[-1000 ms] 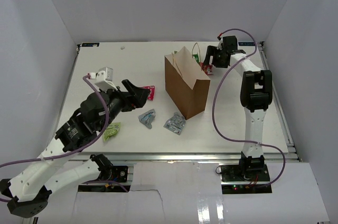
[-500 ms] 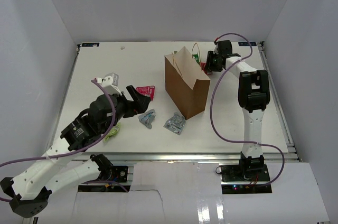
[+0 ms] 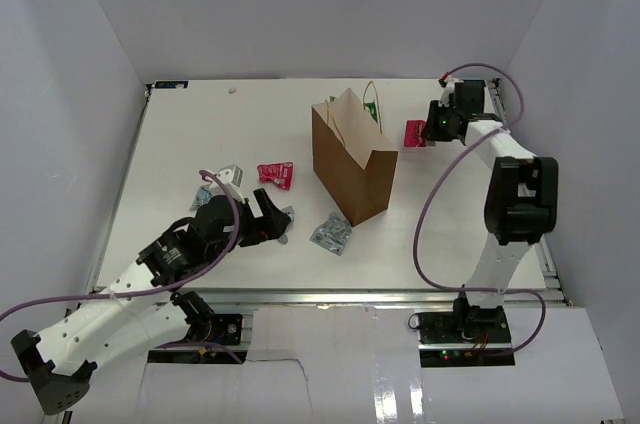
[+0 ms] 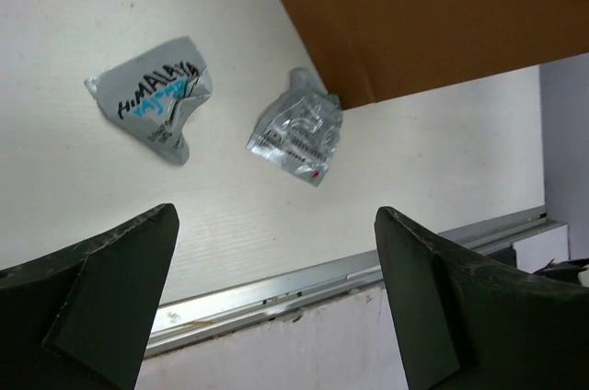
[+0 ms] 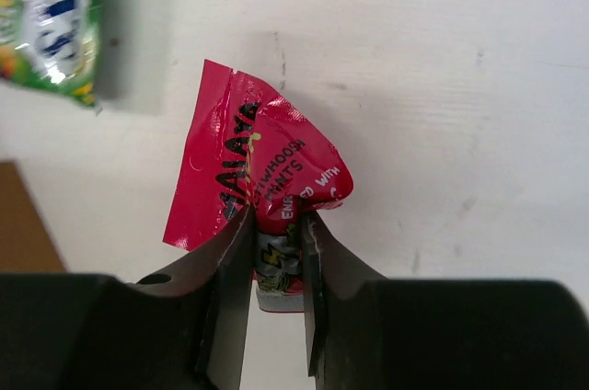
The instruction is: Place the snacks into the paper bag
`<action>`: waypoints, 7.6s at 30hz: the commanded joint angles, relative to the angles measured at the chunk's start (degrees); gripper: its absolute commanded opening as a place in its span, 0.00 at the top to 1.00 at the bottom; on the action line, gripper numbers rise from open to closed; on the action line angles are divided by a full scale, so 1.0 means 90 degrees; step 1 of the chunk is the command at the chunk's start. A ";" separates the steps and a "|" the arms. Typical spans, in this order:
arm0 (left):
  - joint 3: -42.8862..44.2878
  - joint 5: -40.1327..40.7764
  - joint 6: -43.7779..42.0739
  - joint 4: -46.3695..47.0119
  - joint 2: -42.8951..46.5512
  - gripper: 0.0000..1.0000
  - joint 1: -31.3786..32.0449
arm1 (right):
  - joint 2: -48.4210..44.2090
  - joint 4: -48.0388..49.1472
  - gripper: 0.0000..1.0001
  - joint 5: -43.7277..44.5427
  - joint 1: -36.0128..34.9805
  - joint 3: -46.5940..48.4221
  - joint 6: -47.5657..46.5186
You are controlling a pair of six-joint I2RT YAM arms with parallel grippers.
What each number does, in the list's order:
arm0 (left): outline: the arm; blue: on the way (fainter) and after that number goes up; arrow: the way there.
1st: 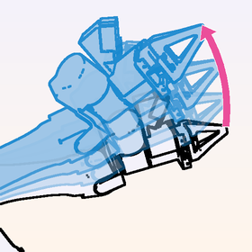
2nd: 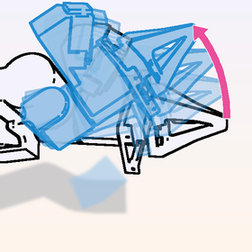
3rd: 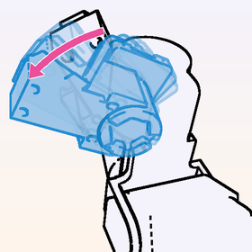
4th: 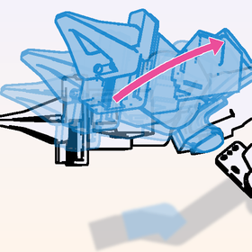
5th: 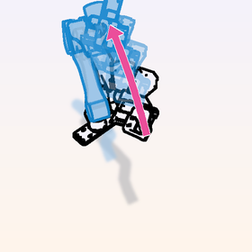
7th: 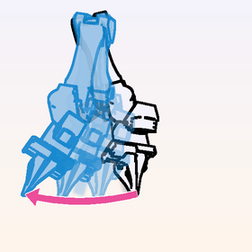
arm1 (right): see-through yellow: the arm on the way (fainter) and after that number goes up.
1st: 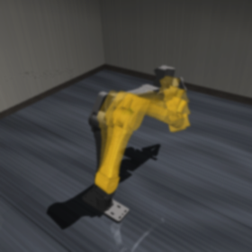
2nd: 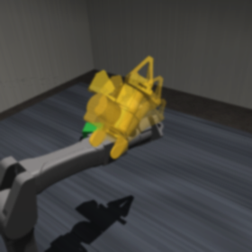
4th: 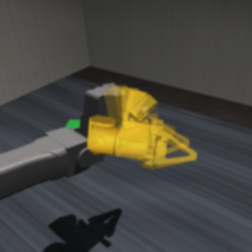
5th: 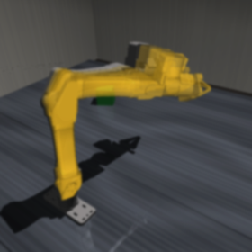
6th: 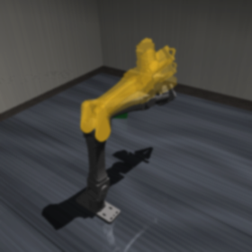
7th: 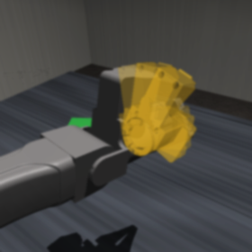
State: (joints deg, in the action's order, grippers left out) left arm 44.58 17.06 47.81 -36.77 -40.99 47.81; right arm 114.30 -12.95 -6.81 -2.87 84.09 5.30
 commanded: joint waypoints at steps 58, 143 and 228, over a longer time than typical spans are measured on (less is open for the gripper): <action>-0.0559 0.0106 -0.0507 0.0062 -0.1264 0.02 0.0000 | -0.5600 0.1449 0.56 0.0327 -0.3626 -0.2274 -0.4007; 0.6170 -0.2345 -0.3769 0.1820 -0.5826 0.74 -0.0381 | -0.6539 0.0140 0.16 -0.4019 0.0886 -0.4403 -0.2279; -0.0832 -0.1201 -0.0430 0.0815 0.1869 0.02 -0.0381 | -0.5043 0.1479 0.92 -0.3775 -0.0539 0.0714 -0.0559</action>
State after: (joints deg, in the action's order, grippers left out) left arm 37.93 8.16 43.33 -29.76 -24.25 44.38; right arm 71.42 -0.14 -38.28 -5.32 86.91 4.47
